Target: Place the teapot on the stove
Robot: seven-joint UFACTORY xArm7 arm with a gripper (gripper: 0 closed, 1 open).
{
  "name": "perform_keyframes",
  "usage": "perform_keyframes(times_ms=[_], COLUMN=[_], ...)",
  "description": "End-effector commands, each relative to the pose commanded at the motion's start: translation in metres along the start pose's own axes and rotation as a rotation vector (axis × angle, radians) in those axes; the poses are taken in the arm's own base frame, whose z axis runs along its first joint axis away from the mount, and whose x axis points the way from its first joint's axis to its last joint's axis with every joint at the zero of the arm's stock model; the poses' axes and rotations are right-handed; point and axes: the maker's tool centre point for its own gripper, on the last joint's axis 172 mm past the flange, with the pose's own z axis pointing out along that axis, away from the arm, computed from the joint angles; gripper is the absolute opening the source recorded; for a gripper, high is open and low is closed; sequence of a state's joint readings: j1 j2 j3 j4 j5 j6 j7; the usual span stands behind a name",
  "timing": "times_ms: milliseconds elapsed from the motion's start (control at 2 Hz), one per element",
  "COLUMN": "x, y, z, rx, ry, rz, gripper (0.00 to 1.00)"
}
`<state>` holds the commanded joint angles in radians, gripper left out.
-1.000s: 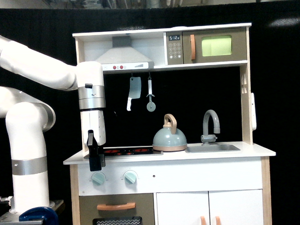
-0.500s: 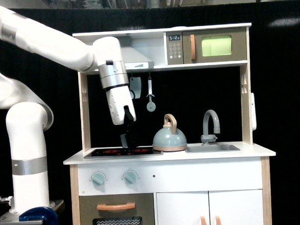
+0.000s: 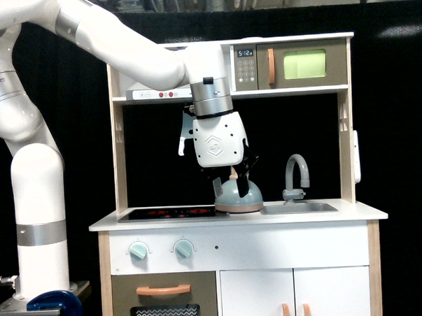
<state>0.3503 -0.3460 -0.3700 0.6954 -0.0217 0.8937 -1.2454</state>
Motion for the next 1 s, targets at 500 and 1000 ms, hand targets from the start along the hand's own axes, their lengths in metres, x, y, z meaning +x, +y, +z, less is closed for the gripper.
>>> perform_keyframes(times_ms=[500, 1000], x=[0.041, 0.069], y=[0.018, 0.021], z=[-0.009, -0.008], rx=[0.041, 0.343], ry=[0.089, 0.426], rz=[-0.225, -0.403], gripper=[1.0, 1.0])
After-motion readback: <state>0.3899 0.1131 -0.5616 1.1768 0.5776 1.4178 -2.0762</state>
